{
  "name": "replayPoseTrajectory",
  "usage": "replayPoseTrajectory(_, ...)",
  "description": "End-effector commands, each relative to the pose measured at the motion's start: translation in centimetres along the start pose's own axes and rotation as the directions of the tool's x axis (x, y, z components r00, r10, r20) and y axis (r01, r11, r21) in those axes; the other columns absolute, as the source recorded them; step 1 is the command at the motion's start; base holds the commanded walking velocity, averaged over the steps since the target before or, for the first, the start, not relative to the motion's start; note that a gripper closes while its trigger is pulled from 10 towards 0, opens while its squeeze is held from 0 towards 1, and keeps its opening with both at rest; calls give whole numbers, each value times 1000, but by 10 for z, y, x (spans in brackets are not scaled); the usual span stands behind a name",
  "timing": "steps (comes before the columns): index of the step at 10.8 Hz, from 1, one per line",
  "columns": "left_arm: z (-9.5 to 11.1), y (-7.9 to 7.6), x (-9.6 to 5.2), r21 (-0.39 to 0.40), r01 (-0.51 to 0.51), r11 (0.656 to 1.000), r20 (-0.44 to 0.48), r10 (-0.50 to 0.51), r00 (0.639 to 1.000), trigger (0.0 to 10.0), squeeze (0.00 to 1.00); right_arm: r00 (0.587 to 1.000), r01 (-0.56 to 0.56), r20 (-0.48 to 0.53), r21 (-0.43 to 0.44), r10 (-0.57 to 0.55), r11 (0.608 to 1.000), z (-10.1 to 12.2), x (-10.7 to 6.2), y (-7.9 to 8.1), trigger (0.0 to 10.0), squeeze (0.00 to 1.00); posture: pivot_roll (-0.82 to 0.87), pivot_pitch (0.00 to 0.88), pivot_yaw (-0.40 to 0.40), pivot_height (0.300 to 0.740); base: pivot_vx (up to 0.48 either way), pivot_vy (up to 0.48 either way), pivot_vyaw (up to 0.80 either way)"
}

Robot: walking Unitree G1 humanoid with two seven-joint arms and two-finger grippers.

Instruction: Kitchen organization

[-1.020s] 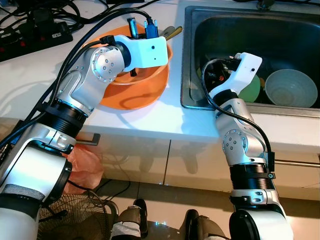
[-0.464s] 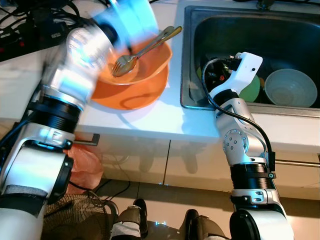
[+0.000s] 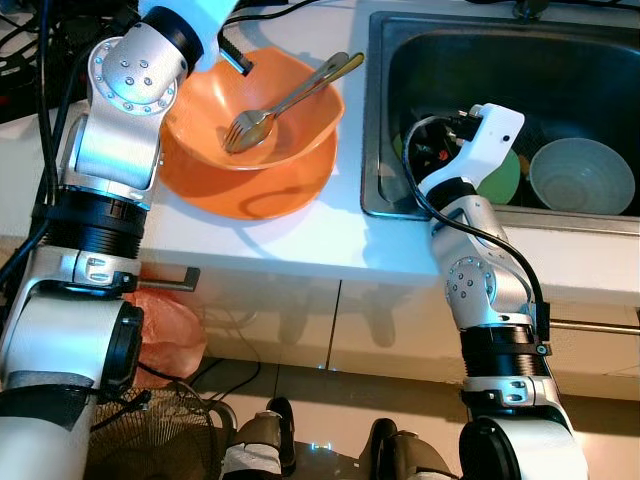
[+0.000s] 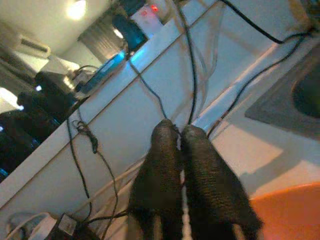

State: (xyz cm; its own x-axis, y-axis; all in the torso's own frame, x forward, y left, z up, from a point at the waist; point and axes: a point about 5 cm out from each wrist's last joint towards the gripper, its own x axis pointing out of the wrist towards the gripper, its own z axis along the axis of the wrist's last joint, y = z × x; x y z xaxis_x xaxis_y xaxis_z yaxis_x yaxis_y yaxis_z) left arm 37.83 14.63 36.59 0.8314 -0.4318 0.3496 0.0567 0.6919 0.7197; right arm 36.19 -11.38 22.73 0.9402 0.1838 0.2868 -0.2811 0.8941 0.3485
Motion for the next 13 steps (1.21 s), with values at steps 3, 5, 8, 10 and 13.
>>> replayPoseTrajectory(3, -7, -20, -2, 88, 164, 982, -30, -162, 986, 10000, 1000, 1000, -3, -13, -3, 2, 1000, -4, 0, 1, 10000, 0, 125, 227, 49, 740, 0, 0, 0)
replayPoseTrajectory(5, -7, -18, 2, -7, 147, 989, -25, -147, 989, 10000, 1000, 1000, -2, -11, -4, 2, 1000, -3, 1, 1, 10000, 0, 122, 221, 50, 740, 0, 0, 0)
replayPoseTrajectory(8, -11, -16, 8, -178, 111, 978, -20, -116, 993, 10000, 1000, 1000, -6, -8, -2, 6, 1000, -3, 2, 2, 10000, 0, 115, 211, 56, 740, 0, 0, 0)
replayPoseTrajectory(10, -15, -18, 7, -282, 74, 956, -14, -82, 997, 10000, 1000, 1000, -2, -4, -4, 2, 1000, -2, 1, 1, 10000, 0, 112, 208, 55, 740, 0, 0, 0)
replayPoseTrajectory(13, -14, -10, 4, -444, 13, 896, 20, -4, 1000, 10000, 1000, 1000, -3, -2, -5, 3, 1000, -2, 1, 1, 10000, 0, 116, 209, 55, 740, 0, 0, 0)
